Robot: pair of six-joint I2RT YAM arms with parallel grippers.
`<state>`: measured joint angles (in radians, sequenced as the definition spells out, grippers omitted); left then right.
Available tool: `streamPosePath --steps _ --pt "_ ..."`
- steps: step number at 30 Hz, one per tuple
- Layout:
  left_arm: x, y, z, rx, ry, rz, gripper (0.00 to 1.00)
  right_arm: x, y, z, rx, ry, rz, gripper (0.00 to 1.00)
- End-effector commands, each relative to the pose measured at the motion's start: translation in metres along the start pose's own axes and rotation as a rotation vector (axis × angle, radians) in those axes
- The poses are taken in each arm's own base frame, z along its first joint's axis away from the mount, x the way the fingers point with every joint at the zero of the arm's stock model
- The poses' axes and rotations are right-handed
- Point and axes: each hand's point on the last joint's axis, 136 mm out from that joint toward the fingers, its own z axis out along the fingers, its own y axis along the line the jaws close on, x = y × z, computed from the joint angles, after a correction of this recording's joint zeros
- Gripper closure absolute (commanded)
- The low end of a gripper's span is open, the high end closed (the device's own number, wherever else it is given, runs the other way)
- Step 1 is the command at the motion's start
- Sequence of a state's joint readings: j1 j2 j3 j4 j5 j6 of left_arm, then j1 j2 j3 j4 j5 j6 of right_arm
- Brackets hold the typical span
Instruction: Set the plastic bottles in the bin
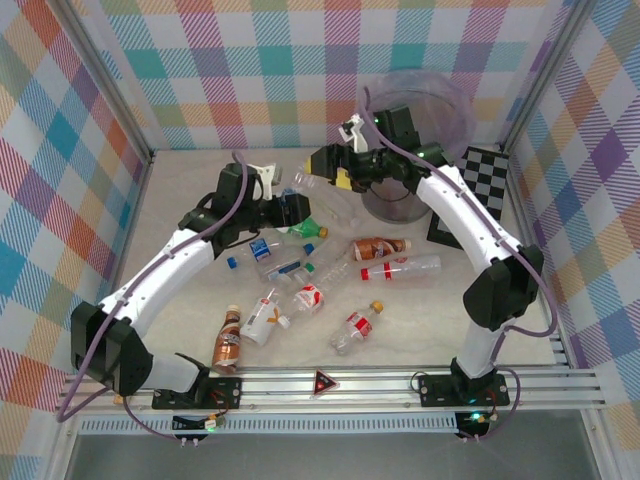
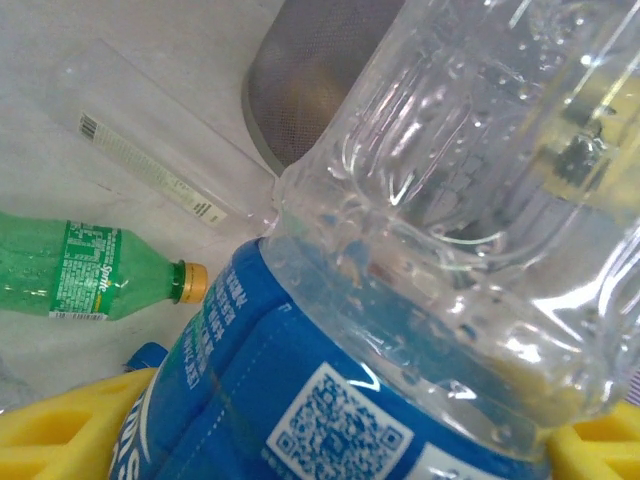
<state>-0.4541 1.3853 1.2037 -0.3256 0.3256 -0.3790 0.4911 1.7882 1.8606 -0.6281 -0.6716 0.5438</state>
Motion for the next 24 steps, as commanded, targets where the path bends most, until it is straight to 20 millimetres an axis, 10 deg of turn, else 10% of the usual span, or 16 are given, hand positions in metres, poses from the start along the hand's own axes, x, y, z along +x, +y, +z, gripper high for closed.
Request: streamPosePath --steps 1,7,18,24 --pt "-0.017 -0.021 -0.001 0.063 -0.038 0.014 0.67 -0.001 0.016 0.008 -0.062 0.014 -0.026 0.04" --pt "-0.025 -0.033 -0.002 0.105 -0.062 0.037 0.67 -0.004 0.000 0.023 -0.029 0.032 0.003 0.06" --pt "-0.026 -0.030 -0.004 0.086 -0.072 0.038 0.63 -0.015 -0.002 0.021 0.011 -0.001 -0.021 0.39" --pt "-0.021 -0.028 -0.013 0.060 -0.058 0.045 0.03 -0.031 0.006 0.006 0.066 -0.066 -0.107 0.42"
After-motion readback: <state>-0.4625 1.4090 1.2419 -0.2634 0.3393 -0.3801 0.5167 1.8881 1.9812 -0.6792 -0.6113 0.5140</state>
